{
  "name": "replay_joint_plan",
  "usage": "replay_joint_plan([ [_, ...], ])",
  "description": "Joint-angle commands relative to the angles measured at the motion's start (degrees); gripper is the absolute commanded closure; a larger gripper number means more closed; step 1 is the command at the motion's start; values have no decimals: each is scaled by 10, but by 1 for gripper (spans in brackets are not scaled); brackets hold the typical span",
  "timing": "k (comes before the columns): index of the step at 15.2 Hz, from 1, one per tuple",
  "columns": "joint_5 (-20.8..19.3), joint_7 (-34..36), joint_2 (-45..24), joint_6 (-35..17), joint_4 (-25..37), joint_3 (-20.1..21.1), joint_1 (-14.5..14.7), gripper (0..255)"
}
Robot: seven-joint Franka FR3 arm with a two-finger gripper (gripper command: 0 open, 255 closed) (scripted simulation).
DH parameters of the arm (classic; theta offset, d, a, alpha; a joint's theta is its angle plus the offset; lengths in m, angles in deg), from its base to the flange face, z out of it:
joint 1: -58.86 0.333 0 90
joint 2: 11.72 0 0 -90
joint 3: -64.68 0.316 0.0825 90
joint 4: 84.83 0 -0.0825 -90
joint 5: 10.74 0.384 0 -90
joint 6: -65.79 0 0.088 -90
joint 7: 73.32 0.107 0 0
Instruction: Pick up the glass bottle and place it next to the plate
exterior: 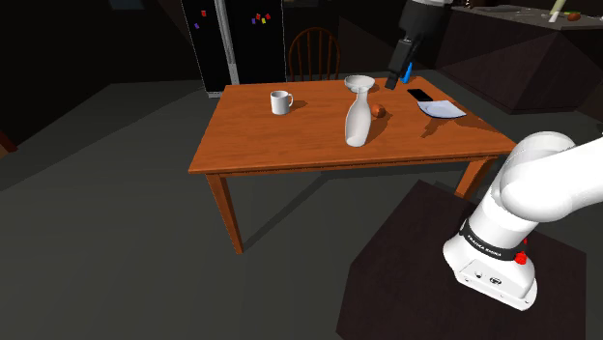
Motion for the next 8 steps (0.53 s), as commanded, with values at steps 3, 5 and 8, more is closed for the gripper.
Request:
replay_joint_plan([
  [3, -12, -24, -22, -22, -2, -20, -6, 0],
  [5, -22, -48, -47, -44, -1, -39, -12, 0],
  [8, -35, -83, -90, -77, 6, -68, -21, 0],
])
